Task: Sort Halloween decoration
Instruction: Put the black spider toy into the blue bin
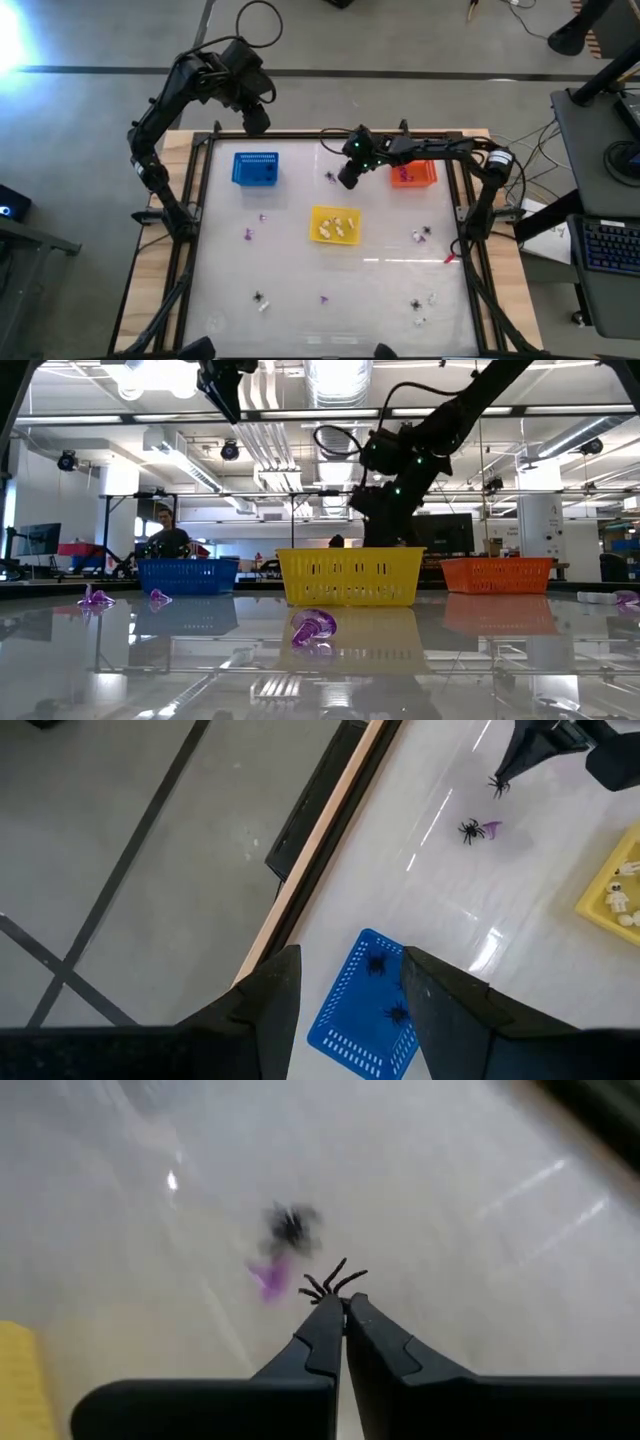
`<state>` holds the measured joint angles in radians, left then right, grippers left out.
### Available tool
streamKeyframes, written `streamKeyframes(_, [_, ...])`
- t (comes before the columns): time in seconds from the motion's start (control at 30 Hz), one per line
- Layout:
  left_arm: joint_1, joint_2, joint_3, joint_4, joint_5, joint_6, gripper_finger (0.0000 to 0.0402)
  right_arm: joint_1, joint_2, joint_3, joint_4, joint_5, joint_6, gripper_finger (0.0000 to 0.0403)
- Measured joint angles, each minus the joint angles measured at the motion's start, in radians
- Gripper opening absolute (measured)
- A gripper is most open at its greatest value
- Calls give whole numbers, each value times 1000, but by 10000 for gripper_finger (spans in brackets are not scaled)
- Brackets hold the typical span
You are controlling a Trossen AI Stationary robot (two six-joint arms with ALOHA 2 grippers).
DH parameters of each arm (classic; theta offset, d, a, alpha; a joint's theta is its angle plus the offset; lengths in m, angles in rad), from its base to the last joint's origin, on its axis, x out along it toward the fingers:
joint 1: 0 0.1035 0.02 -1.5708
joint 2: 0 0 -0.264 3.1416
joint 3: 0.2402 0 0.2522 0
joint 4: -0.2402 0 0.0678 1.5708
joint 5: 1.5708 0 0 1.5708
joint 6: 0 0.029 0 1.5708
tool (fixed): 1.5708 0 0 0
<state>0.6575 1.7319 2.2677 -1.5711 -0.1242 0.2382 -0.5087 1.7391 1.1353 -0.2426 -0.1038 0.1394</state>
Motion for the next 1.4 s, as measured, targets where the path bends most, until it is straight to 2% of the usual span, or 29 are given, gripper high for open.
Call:
streamKeyframes(0.07, [0, -5, 0, 0, 0, 6, 157, 4, -9, 1, 23, -10, 26, 8])
streamKeyframes(0.23, [1, -24, 0, 0, -32, 14, 157, 18, -5, 1, 132, -133, 107, 8])
streamKeyframes(0.33, [1, -40, 0, 0, -75, 15, 157, 32, -1, 1, 182, -138, 131, 8])
streamKeyframes(0.5, [4, -75, 0, 0, -88, 13, 157, 42, -2, 2, 273, -142, 167, 8])
streamKeyframes(0.83, [4, -145, 0, 0, -87, -20, 157, 64, -2, 93, 278, -161, 160, 8])
streamKeyframes(1.1, [4, -158, 0, 0, -87, -20, 157, 64, -2, 123, 165, -158, 72, 11])
streamKeyframes(1.23, [4, -155, 0, 0, -86, -11, 157, 66, -2, 122, 147, -158, 59, 32])
streamKeyframes(1.4, [4, -156, 0, 0, -86, -1, 157, 68, 41, 121, 151, -159, 57, 81])
